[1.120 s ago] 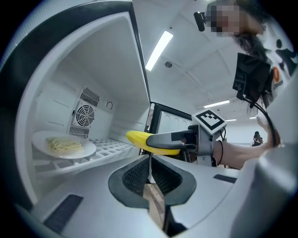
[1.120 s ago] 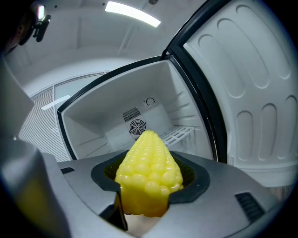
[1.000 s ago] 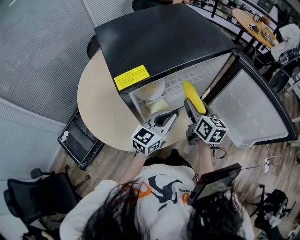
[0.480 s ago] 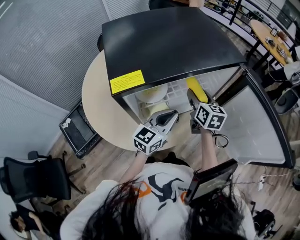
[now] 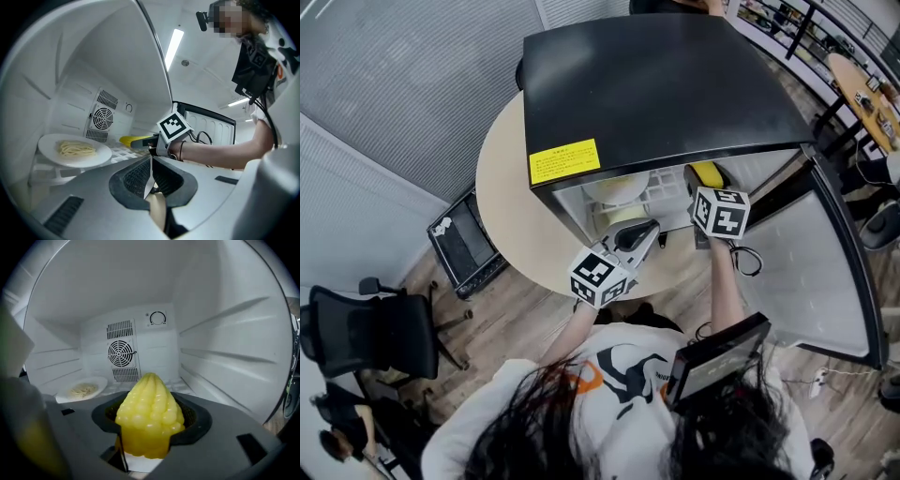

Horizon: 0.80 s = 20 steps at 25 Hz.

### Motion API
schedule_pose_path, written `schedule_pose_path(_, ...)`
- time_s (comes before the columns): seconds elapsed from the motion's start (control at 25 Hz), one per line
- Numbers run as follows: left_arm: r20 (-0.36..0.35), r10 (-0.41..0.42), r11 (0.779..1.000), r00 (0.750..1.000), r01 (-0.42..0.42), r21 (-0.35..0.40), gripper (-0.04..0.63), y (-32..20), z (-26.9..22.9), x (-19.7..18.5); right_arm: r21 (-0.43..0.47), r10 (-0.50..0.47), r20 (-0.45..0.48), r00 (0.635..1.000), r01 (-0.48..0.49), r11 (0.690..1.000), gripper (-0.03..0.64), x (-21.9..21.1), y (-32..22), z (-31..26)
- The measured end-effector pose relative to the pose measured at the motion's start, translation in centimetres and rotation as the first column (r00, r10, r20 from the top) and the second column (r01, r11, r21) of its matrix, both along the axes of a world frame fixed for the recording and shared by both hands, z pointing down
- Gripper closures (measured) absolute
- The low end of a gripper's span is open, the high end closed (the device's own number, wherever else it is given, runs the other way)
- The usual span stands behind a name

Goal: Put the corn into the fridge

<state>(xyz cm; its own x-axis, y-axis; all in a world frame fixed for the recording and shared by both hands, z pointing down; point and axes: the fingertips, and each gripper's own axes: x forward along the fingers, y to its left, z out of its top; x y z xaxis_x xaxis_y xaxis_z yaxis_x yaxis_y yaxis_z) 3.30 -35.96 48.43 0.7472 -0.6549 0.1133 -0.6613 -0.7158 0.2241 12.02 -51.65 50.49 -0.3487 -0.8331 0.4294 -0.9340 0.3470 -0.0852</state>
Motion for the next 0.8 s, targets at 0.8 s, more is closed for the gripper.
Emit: schedule_pose_path(0.8, 0.005, 0.021, 1.0, 1.0, -0.021, -0.006, 0.583, 0.8, 0.2, -0.4, 0.048, 0.0, -0.157, 0.988, 0.008, 0.999, 0.322, -0.9, 0.6, 0.4)
